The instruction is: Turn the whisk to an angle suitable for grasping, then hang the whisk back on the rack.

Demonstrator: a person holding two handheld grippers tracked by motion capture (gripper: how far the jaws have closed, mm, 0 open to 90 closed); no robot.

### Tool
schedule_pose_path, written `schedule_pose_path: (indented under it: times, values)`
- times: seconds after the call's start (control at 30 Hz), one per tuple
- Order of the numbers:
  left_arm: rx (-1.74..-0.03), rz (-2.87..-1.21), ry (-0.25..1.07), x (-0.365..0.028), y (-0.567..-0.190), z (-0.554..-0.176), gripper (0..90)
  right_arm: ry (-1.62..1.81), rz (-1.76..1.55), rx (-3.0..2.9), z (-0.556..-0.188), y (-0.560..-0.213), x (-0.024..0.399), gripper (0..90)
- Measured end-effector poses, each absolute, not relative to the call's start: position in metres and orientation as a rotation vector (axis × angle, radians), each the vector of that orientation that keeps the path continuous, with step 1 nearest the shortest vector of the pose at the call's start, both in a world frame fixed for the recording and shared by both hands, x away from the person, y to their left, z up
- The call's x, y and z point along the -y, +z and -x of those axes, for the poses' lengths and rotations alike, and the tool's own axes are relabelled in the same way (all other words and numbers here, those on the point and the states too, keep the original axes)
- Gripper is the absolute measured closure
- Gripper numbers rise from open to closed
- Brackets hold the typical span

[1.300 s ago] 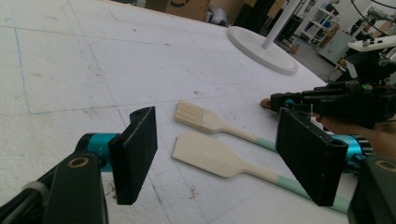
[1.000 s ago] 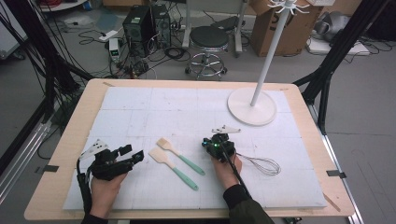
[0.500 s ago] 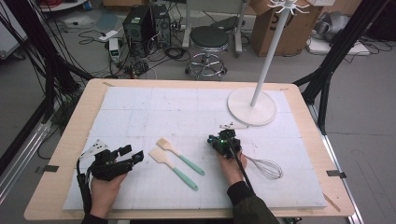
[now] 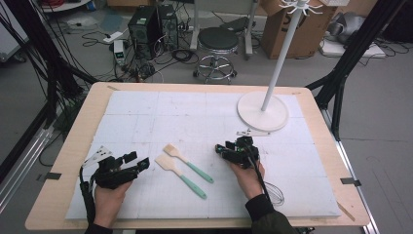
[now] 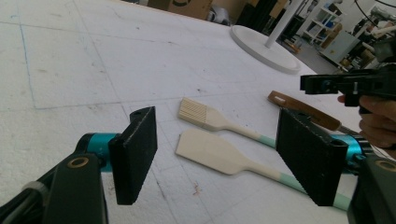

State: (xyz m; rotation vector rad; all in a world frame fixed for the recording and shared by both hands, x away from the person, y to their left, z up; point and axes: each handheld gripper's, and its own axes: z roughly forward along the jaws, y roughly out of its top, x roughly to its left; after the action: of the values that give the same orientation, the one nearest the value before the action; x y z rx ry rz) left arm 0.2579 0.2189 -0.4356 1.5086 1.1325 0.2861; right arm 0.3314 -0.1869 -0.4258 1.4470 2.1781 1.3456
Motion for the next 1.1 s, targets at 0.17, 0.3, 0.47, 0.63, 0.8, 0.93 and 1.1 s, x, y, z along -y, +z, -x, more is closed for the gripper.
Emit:
schedule_pose_path:
  times: [0.17, 0.3, 0.47, 0.63, 0.8, 0.93, 1.1]
  values:
    - [-1.132, -1.512, 0.289, -0.219, -0.436, -0.258, 30.2, 1.365, -1.427, -2.211, -0.32, -0.417, 0.201, 47.5]
    - [-1.134, -1.515, 0.286, -0.218, -0.437, -0.258, 30.2, 1.437, -1.438, -2.204, -0.312, -0.41, 0.214, 46.7]
    - [-1.131, -1.519, 0.281, -0.218, -0.437, -0.259, 30.2, 1.457, -1.456, -2.206, -0.306, -0.404, 0.226, 45.7]
    - [-1.133, -1.513, 0.275, -0.219, -0.439, -0.258, 30.2, 1.468, -1.461, -2.194, -0.301, -0.398, 0.238, 45.2]
    - [-1.134, -1.507, 0.273, -0.22, -0.439, -0.259, 30.2, 1.446, -1.441, -2.204, -0.298, -0.391, 0.246, 45.2]
    - [-1.134, -1.513, 0.271, -0.219, -0.439, -0.258, 30.2, 1.415, -1.434, -2.226, -0.297, -0.387, 0.25, 45.4]
    - [-1.131, -1.511, 0.267, -0.219, -0.438, -0.259, 30.2, 1.355, -1.457, -2.323, -0.307, -0.383, 0.253, 45.8]
